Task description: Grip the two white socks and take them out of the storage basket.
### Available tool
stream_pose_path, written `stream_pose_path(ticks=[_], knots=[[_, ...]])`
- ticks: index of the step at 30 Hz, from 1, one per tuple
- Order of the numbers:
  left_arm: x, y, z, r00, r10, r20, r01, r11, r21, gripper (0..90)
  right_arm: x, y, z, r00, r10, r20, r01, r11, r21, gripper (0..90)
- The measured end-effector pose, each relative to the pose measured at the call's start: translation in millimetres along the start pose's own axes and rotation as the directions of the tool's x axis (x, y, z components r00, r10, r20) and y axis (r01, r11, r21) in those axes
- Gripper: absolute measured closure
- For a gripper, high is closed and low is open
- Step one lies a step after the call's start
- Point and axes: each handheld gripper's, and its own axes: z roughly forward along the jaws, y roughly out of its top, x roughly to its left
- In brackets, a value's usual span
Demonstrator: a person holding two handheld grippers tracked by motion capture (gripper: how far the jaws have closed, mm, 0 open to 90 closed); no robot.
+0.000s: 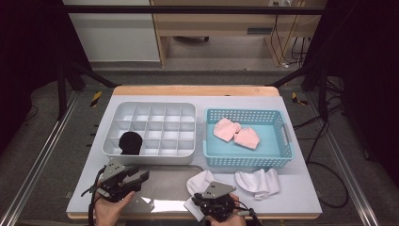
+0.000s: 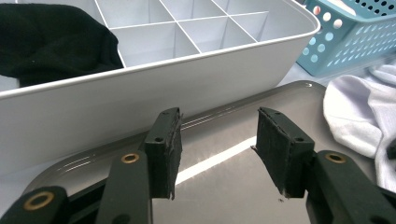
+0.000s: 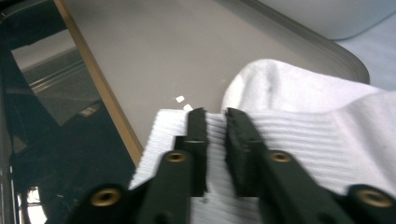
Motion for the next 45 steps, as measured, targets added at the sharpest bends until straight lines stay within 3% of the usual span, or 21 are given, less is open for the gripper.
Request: stream_pose_path(ticks=[5, 10, 11, 12, 13, 16, 18, 23, 27, 31, 34, 39, 45], knots=[[-2.5, -0.3, 0.3, 1.0000, 0.006, 0.004, -0.006, 1.0000, 0.001, 48.7, -2.1, -0.5, -1.4, 0.9998, 0.020, -0.001, -0.020, 1.000, -0.004, 90.0], [-2.2, -0.6, 1.4, 1.0000, 0.008, 0.004, -0.008, 1.0000, 0.005, 48.7, -7.1, 3.0, -16.0, 0.9994, 0.024, 0.027, -0.022, 0.998, -0.066, 90.0], [-2.9, -0.8, 2.0, 1.0000, 0.007, 0.005, -0.007, 0.9999, 0.008, 48.7, -8.7, 3.2, -18.0, 0.9991, 0.026, 0.033, -0.023, 0.997, -0.075, 87.8], [-3.7, -0.9, 2.5, 0.9999, 0.011, 0.006, -0.011, 0.9999, 0.010, 48.7, -10.2, 2.5, -18.0, 0.9988, 0.031, 0.038, -0.028, 0.997, -0.075, 79.5], [-4.0, -1.0, 2.7, 0.9999, 0.014, 0.007, -0.014, 0.9998, 0.011, 48.7, -11.1, 0.7, -15.7, 0.9983, 0.036, 0.045, -0.034, 0.998, -0.053, 74.9], [-4.5, -1.3, 2.9, 0.9999, 0.014, 0.008, -0.014, 0.9998, 0.011, 48.7, -11.0, -4.8, -9.9, 0.9991, 0.022, 0.035, -0.021, 0.999, -0.040, 74.3], [-4.0, -1.3, 2.9, 0.9999, 0.012, 0.008, -0.012, 0.9999, 0.011, 48.7, -9.6, -4.4, -9.0, 0.9993, 0.004, 0.037, -0.003, 0.999, -0.036, 75.0], [-6.5, -1.6, 4.1, 0.9998, 0.016, 0.014, -0.016, 0.9998, 0.015, 48.6, -5.8, -5.2, -6.1, 0.9977, -0.036, 0.058, 0.037, 0.999, -0.025, 89.0], [-7.3, -1.5, 4.2, 0.9997, 0.019, 0.017, -0.020, 0.9997, 0.016, 48.6, -9.9, -4.4, -8.4, 0.9994, 0.006, 0.034, -0.005, 0.999, -0.033, 90.0], [-7.4, -1.3, 4.4, 0.9997, 0.017, 0.020, -0.017, 0.9997, 0.015, 48.7, -16.3, -2.1, -22.1, 0.9984, 0.056, -0.001, -0.056, 0.993, -0.107, 90.0], [-9.5, -1.6, 5.3, 0.9995, 0.020, 0.022, -0.021, 0.9996, 0.018, 48.7, -25.0, 0.5, -37.6, 0.9948, 0.102, -0.002, -0.100, 0.980, -0.170, 90.0], [-17.5, -0.2, 9.4, 0.9985, 0.040, 0.037, -0.041, 0.9987, 0.029, 48.7, -48.3, -3.4, -62.7, 0.9814, 0.182, 0.061, -0.163, 0.958, -0.238, 90.0], [-37.5, 5.2, 17.0, 0.9923, 0.104, 0.068, -0.108, 0.9922, 0.061, 49.9, -78.0, -13.8, -80.3, 0.9514, 0.264, 0.159, -0.221, 0.944, -0.245, 90.0]])
